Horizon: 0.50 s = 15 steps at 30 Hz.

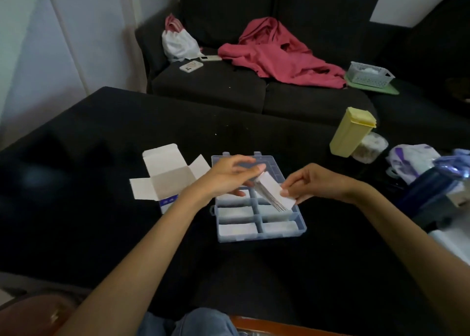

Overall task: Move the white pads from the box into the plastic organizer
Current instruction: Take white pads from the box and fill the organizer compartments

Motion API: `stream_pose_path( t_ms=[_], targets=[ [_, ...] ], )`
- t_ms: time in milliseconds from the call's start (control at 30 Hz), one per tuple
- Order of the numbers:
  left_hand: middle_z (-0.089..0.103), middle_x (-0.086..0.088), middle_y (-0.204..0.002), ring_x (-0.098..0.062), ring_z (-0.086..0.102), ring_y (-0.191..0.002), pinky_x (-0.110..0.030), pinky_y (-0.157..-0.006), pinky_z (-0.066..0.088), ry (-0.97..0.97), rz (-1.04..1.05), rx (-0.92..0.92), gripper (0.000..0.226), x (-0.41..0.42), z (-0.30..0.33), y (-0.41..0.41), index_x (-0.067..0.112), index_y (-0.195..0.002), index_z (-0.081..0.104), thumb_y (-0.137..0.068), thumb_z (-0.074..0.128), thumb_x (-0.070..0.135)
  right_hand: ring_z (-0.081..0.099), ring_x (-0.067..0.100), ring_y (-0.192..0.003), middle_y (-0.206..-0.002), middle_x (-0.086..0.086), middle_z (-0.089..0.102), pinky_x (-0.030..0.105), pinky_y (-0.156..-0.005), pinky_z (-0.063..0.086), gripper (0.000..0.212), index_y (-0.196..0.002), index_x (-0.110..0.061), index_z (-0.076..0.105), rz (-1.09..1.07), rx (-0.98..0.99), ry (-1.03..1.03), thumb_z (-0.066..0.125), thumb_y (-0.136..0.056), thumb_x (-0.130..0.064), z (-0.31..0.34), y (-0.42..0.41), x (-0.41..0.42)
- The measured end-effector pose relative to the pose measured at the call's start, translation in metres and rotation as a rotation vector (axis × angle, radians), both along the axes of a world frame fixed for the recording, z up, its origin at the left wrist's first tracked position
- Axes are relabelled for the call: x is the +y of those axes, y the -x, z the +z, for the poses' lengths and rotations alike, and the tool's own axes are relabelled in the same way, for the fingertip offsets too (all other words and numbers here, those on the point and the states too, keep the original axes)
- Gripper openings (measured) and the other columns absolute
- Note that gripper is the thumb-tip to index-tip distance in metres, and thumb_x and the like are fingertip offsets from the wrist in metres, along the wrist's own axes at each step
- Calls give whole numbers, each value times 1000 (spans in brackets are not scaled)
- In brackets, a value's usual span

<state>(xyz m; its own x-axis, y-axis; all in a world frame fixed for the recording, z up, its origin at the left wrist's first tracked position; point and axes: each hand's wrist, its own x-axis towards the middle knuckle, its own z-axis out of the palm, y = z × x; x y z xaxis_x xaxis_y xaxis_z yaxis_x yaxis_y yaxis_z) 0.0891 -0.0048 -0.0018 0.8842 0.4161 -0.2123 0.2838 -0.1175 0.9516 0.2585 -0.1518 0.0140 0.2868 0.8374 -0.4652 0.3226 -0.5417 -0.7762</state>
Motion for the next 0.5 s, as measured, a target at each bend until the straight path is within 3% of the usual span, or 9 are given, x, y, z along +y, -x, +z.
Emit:
stream_pose_path(
  t_ms=[67, 200, 400, 500],
  targets=[
    [63, 1, -116, -6, 64, -92, -23, -69, 56, -97, -111, 70, 45, -4, -4, -13, 24, -130, 50, -89, 59, 38, 68, 12, -89, -96, 4, 71, 20, -72, 54, 17, -99, -5, 70, 76, -87, 40, 65, -84, -11, -2, -10, -4],
    [50, 5, -130, -8, 51, -107, -18, -60, 52, -285, -282, 166, 55, -5, -12, -34, 23, -136, 44, -86, 64, 36, 68, 9, -87, -92, -1, 72, 19, -72, 53, 17, -100, -6, 70, 125, -105, 42, 65, -84, -11, -5, -23, -6],
    [61, 2, -106, -10, 62, -87, -26, -72, 56, -267, -284, 141, 35, 1, -15, -56, 12, -122, 59, -88, 64, 19, 65, 9, -92, -96, -3, 70, 21, -77, 54, 18, -102, -9, 70, 158, -211, 7, 63, -85, -12, -5, -41, 0],
    [64, -4, -108, -12, 65, -86, -24, -72, 56, -239, -225, 116, 33, 8, -19, -60, 9, -119, 60, -87, 64, 13, 61, 9, -99, -104, -3, 65, 20, -78, 53, 19, -105, -13, 67, 123, -265, -43, 59, -88, -13, -7, -43, 6]
  ],
)
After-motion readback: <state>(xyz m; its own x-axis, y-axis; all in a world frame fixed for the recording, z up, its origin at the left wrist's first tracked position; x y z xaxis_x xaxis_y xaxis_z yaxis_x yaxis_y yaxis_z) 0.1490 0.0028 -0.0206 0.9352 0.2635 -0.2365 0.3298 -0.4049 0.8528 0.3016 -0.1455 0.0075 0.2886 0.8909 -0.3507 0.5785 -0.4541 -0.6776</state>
